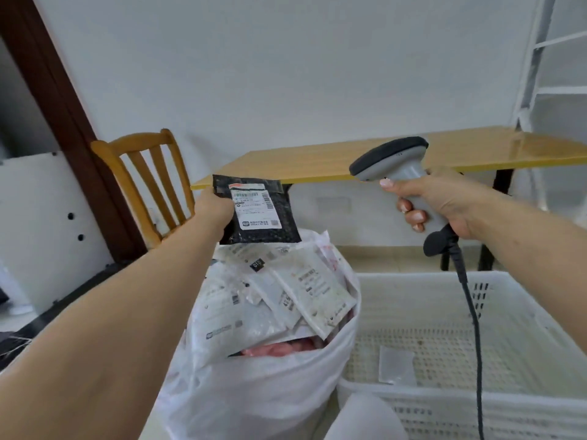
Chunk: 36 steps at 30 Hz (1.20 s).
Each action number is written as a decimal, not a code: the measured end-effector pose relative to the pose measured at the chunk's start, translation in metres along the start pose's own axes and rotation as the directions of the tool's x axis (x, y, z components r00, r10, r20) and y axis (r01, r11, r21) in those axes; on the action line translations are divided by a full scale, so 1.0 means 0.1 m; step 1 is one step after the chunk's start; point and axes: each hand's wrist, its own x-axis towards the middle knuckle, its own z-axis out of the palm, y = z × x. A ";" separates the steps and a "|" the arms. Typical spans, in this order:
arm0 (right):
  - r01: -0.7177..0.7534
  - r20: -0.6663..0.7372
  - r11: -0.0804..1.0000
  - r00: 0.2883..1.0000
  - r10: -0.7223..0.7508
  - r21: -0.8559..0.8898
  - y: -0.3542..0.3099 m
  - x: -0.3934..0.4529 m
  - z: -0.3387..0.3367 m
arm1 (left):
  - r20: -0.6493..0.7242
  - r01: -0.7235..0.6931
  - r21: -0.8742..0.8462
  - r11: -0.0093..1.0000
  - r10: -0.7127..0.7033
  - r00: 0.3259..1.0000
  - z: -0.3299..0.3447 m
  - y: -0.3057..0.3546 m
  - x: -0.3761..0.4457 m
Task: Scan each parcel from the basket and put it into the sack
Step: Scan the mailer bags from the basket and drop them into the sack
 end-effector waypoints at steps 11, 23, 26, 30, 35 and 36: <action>-0.106 0.044 0.994 0.994 0.104 0.032 0.43 0.43 0.16 | 0.201 -0.252 0.539 0.804 0.168 0.965 0.25 -0.24 -0.01; -0.407 -0.108 0.905 0.901 0.420 0.123 1.62 0.75 -0.78 | 0.661 -0.545 0.296 0.785 0.243 0.710 2.81 -0.37 -0.88; -0.511 -0.134 0.847 0.838 0.529 0.148 2.15 0.92 -1.04 | 0.694 -0.405 0.373 0.834 0.039 0.719 3.43 -0.91 -0.91; -0.650 -0.127 0.742 0.732 0.669 0.164 2.91 1.25 -1.29 | 0.664 -0.193 0.517 0.834 -0.249 0.705 4.08 -1.68 -0.84; -0.811 -0.098 0.574 0.566 0.819 0.115 3.90 1.80 -1.43 | 0.591 -0.057 0.674 0.737 -0.491 0.640 4.82 -2.81 -0.72; -0.831 -0.088 0.544 0.537 0.839 0.116 4.10 1.91 -1.44 | 0.578 -0.044 0.692 0.720 -0.516 0.633 4.97 -3.05 -0.71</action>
